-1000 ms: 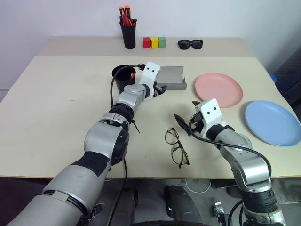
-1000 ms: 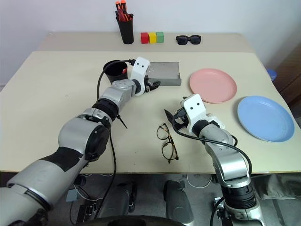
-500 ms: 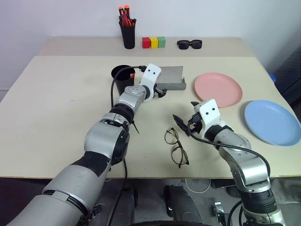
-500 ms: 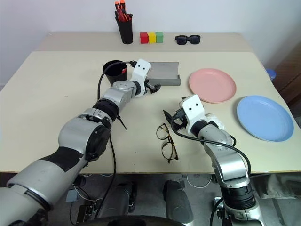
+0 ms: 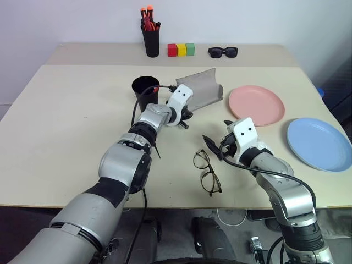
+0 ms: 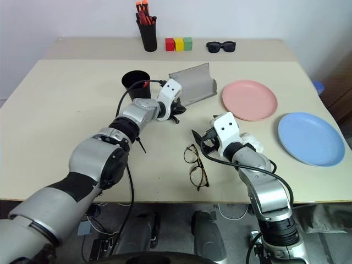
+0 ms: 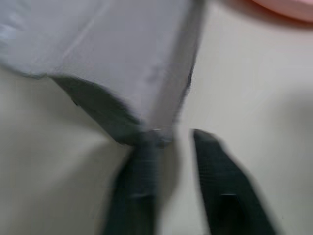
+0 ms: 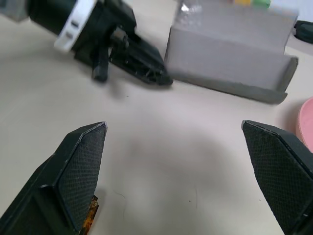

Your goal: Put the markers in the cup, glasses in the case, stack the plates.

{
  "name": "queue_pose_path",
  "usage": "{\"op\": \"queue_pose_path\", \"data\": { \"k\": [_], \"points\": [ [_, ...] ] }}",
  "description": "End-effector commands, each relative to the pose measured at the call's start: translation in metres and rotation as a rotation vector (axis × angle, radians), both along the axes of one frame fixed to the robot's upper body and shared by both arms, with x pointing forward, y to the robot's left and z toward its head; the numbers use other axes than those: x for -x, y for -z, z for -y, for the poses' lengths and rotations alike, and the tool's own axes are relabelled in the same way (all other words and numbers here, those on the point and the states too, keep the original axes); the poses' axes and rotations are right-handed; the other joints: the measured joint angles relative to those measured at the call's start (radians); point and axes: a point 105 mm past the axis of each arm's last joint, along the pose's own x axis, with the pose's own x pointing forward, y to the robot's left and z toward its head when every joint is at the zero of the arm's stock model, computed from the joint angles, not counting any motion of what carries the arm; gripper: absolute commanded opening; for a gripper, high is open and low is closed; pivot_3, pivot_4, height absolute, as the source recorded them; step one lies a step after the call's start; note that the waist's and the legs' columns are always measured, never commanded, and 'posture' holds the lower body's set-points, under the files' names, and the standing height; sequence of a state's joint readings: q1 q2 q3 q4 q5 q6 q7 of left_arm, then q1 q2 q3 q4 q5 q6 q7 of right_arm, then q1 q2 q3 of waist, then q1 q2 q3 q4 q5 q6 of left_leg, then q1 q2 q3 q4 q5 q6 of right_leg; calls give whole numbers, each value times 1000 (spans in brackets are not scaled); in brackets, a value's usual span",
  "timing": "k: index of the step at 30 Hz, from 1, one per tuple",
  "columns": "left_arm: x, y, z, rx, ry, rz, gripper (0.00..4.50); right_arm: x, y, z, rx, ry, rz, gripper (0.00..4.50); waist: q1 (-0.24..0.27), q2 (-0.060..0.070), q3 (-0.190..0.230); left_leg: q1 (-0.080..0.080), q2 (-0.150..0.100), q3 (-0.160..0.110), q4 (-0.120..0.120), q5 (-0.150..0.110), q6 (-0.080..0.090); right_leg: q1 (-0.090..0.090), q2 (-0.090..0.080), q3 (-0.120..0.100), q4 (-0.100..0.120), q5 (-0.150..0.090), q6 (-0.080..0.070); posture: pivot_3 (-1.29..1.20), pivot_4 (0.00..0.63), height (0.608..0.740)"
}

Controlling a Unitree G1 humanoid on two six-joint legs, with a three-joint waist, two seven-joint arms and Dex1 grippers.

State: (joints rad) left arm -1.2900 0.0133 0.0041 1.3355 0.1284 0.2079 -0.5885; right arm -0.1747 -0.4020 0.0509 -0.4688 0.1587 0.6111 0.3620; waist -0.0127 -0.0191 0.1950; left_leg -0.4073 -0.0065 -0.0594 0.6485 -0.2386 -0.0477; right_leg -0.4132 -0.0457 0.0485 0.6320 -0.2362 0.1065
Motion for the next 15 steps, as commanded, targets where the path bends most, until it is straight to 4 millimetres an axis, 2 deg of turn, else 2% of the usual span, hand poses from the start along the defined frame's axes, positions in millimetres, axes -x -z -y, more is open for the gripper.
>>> {"op": "queue_pose_path", "data": {
  "k": [1, 8, 15],
  "points": [
    [1, -4, 3, 14, 27, 5, 43, 2, -12, -4, -6, -16, 54, 4500, -1, 0, 0, 0, 0, 0, 0, 0, 0, 0, 0, 0, 0, 0, 0, 0, 150, 740],
    [2, -7, 9, 58, 40, 17, 43, 1, -12, -5, -7, -16, 56, 4500, 0, 0, 0, 1, 0, 0, 0, 0, 0, 0, 0, 0, 0, 0, 0, 0, 150, 740],
    [8, -21, 23, 186, 108, 29, 43, 0, -12, -6, -9, -20, 54, 4500, 0, 0, 0, 1, 0, 0, 0, 0, 0, 0, 0, 0, 0, 0, 0, 0, 150, 740]
  ]
}}
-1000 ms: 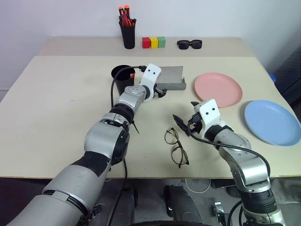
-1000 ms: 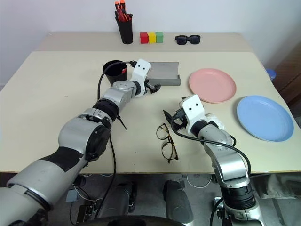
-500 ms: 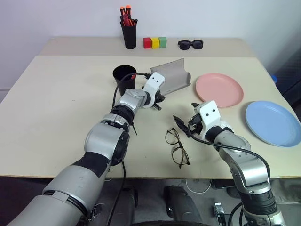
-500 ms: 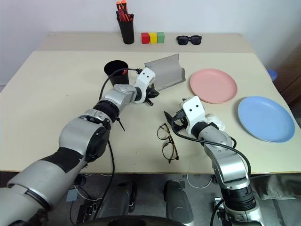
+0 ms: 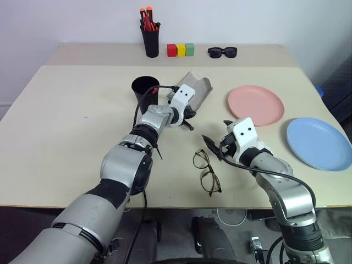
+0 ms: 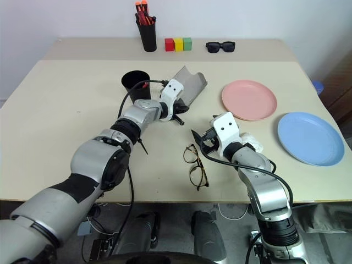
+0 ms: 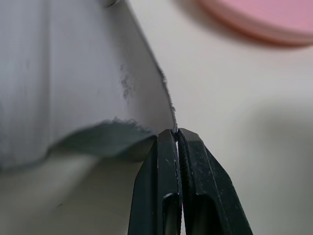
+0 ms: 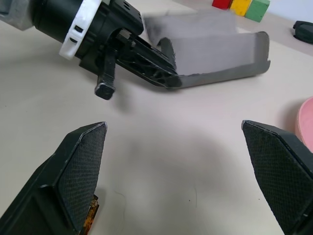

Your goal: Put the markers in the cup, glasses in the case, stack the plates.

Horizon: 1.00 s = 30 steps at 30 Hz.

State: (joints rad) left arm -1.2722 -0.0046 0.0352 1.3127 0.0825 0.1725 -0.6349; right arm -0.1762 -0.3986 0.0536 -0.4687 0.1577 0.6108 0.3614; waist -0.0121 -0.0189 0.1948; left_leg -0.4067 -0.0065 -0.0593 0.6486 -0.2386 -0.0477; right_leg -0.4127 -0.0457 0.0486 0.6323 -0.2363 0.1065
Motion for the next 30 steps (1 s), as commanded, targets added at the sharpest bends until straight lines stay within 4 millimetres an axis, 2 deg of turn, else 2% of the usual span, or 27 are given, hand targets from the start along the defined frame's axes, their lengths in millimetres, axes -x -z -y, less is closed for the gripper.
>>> {"op": "queue_pose_path", "data": {
  "k": [1, 6, 13, 17, 24, 30],
  "points": [
    [4, -17, 10, 93, 69, 31, 43, 1, -12, -6, -7, -20, 52, 4500, -1, 0, 0, 0, 0, 0, 0, 0, 0, 0, 0, 0, 0, 0, 0, 0, 150, 740],
    [17, -23, 3, 148, 239, 42, 43, 1, -11, -6, -3, -35, 43, 4500, -7, 0, 0, 0, 0, 0, 0, 0, 0, 0, 0, 0, 0, 0, 0, 0, 150, 740],
    [29, -24, -26, 112, 350, 43, 43, -3, -12, 6, 25, -36, 41, 4500, -5, 0, 0, 0, 1, 0, 0, 0, 0, -1, 0, 0, 0, 0, 0, 0, 150, 740],
    [39, -18, -44, 63, 432, 42, 43, -3, -12, 8, 30, -36, 43, 4500, -5, 0, 0, 0, 1, 0, 0, 0, 0, -1, 0, 0, 0, 0, 0, 0, 150, 740],
    [68, -12, -76, -39, 611, 23, 43, 9, -5, 13, 73, -97, 7, 4500, -4, 0, 0, 0, 1, 0, 0, 0, 0, -1, 0, 0, 0, 0, -1, 0, 150, 740],
    [83, -10, -93, -81, 679, 17, 43, 14, -1, 14, 101, -140, -15, 4500, -4, 0, 0, 0, 1, 0, 0, 0, 0, -1, 0, 0, 1, 0, -1, 0, 150, 740]
  ]
}}
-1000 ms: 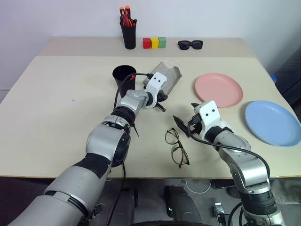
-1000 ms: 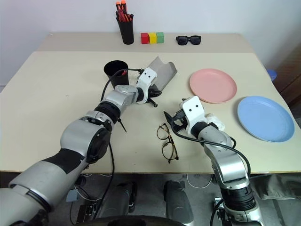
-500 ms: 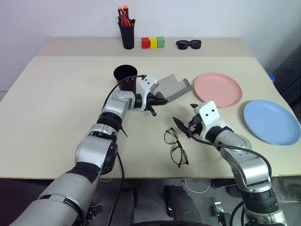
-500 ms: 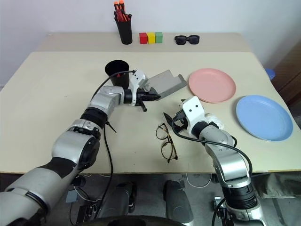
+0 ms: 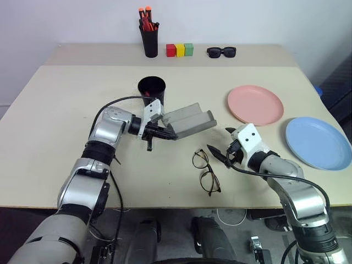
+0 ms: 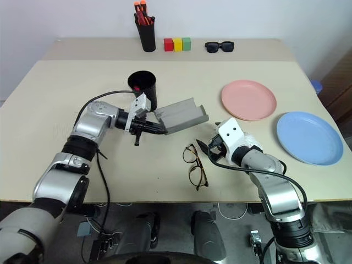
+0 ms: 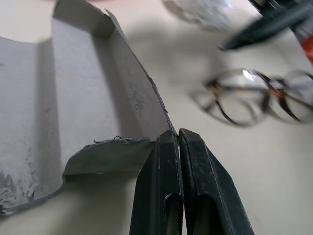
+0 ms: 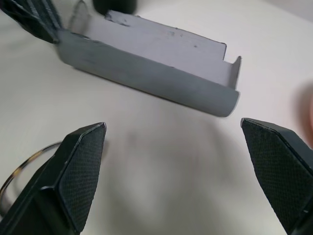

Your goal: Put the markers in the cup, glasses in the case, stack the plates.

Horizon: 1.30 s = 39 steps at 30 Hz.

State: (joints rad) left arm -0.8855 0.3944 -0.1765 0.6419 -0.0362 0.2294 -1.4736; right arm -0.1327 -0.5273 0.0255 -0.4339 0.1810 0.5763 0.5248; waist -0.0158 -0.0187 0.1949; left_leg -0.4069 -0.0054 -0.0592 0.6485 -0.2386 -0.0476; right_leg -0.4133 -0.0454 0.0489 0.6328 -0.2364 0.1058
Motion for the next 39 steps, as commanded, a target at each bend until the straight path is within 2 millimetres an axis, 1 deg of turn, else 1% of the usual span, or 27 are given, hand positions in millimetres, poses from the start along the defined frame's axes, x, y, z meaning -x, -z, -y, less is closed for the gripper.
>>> {"op": "queue_pose_path", "data": {
  "k": [1, 6, 8, 12, 15, 17, 20, 23, 26, 30, 34, 36, 39],
  "points": [
    [5, -12, -1, 21, 44, 42, 43, 4, -16, -4, -4, -39, 63, 4500, 0, 0, 0, 0, 0, 0, 0, 0, 0, 0, 0, 0, 0, 0, 0, 0, 150, 740],
    [1, -14, -4, 31, 3, 60, 43, 5, -14, -8, -7, -53, 62, 4500, 1, 0, 0, 0, 0, 0, 0, 0, 0, 0, 0, 0, 0, 0, 0, 0, 150, 740],
    [3, -15, -4, 37, 9, 58, 43, 5, -14, -10, -9, -60, 61, 4500, 1, 0, 0, 0, 0, 0, 0, 0, 0, 0, 0, 0, 0, 0, 0, 0, 150, 740],
    [9, -15, -10, 25, 35, 49, 43, 6, -14, -10, -5, -72, 58, 4500, 0, 0, 0, 0, 0, 0, 0, 0, 0, 0, 0, 0, 0, 0, 0, 0, 150, 740],
    [18, -12, -20, -7, 83, 36, 43, 15, -12, -12, 3, -127, 26, 4500, -3, 0, 0, 0, 1, 0, 0, 0, 0, 0, 0, 0, 0, 0, 0, 0, 150, 740],
    [21, -11, -23, -18, 98, 34, 43, 18, -12, -13, 6, -151, 13, 4500, -2, 0, 0, 0, 1, 0, 0, 0, 0, 0, 0, 0, 0, 0, 0, 0, 150, 740],
    [22, -9, -26, -40, 112, 40, 43, 25, -12, -15, 6, -202, -15, 4500, 2, 0, 0, 0, 1, 0, 1, 0, 0, 0, 0, 0, 0, 0, 0, 0, 150, 740],
    [19, -7, -26, -49, 103, 48, 43, 27, -13, -16, 9, -216, -24, 4500, 3, 0, 0, 0, 1, 0, 1, 0, 0, 0, 0, 0, 0, 0, 0, 0, 150, 740],
    [12, -7, -26, -64, 74, 81, 888, 27, -14, -15, 13, -219, -26, 4500, 2, 0, 0, 0, 1, 0, 1, 0, 0, 0, 0, 0, 0, 0, 0, 0, 150, 740],
    [1, -18, -26, -19, 16, 154, 2791, 29, -17, -11, -6, -212, -61, 4500, 3, 0, 0, 0, 1, 0, 1, 0, 0, 0, 0, 0, 0, 0, 0, 0, 150, 740],
    [-3, -35, -29, 84, -45, 181, 2791, 31, -22, -8, -58, -178, -131, 4500, 2, 0, 0, 0, 1, 0, 1, 0, 0, 0, 0, 0, 0, 0, 0, 0, 150, 740],
    [2, -41, -33, 134, -71, 180, 2791, 35, -25, -9, -80, -176, -181, 4500, -1, 0, 0, 0, 1, 0, 1, 0, 0, 0, 0, 0, 0, 0, 0, 0, 150, 740],
    [18, -35, -39, 154, -93, 182, 2791, 40, -22, -10, -111, -167, -257, 4500, -5, 1, -1, 0, 2, 0, 1, -1, 1, 0, 0, 0, 0, 0, 0, 0, 150, 740]
  ]
}}
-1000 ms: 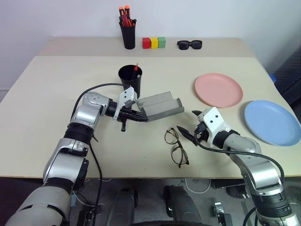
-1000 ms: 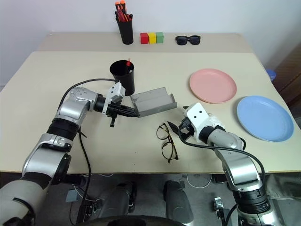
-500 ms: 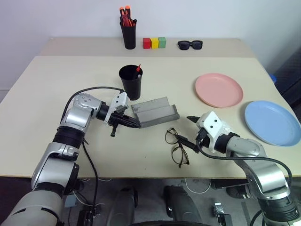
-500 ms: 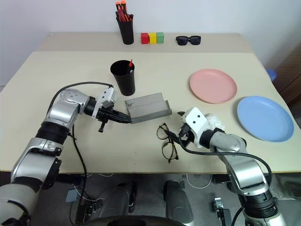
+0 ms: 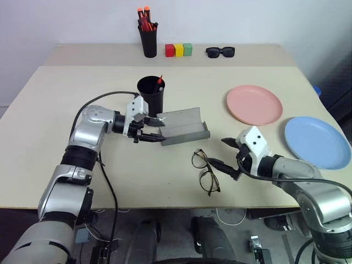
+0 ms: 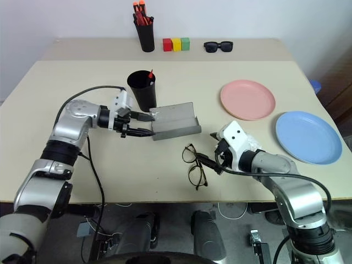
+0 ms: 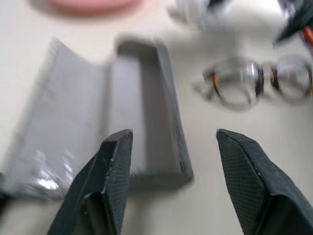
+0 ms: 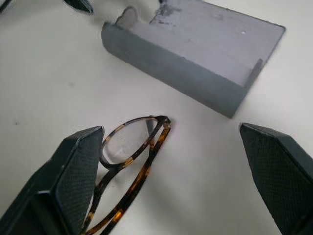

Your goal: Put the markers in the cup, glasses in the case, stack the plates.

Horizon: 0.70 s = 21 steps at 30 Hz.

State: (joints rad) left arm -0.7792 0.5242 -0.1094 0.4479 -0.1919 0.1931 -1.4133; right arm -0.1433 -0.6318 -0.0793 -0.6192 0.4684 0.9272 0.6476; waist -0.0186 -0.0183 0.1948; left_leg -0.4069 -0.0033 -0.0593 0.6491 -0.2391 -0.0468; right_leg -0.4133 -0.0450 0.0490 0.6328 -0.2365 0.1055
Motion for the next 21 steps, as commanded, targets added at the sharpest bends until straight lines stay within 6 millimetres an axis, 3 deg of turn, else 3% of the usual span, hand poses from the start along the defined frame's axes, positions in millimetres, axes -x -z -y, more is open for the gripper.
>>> {"op": "queue_pose_path", "data": {
  "k": [1, 10, 18, 21],
  "points": [
    [19, -4, -9, 49, -31, 16, 2791, 7, -6, -1, -29, 5, -56, 4500, -2, 1, -1, 0, 0, 0, -1, 0, 1, 0, 0, 0, 0, 0, 0, 0, 150, 740],
    [89, 27, -14, 3, -28, -34, 2791, 14, 7, -7, -165, 48, -301, 4500, 8, 1, -1, 1, 3, 1, 0, 0, 1, 1, -1, 1, -1, -2, -4, 0, 150, 740],
    [99, 35, -13, 22, -94, -55, 2791, 14, 20, -10, -163, 91, -417, 4500, 4, 1, -1, 0, 1, 2, 0, 0, 1, 1, -1, 0, -2, -3, -5, 0, 150, 740],
    [99, 35, -9, 37, -97, -54, 2831, 14, 23, -11, -158, 93, -439, 3657, 4, 1, -1, 0, 1, 2, 0, 0, 1, 1, 0, 0, -2, -3, -5, 0, 150, 740]
  ]
}}
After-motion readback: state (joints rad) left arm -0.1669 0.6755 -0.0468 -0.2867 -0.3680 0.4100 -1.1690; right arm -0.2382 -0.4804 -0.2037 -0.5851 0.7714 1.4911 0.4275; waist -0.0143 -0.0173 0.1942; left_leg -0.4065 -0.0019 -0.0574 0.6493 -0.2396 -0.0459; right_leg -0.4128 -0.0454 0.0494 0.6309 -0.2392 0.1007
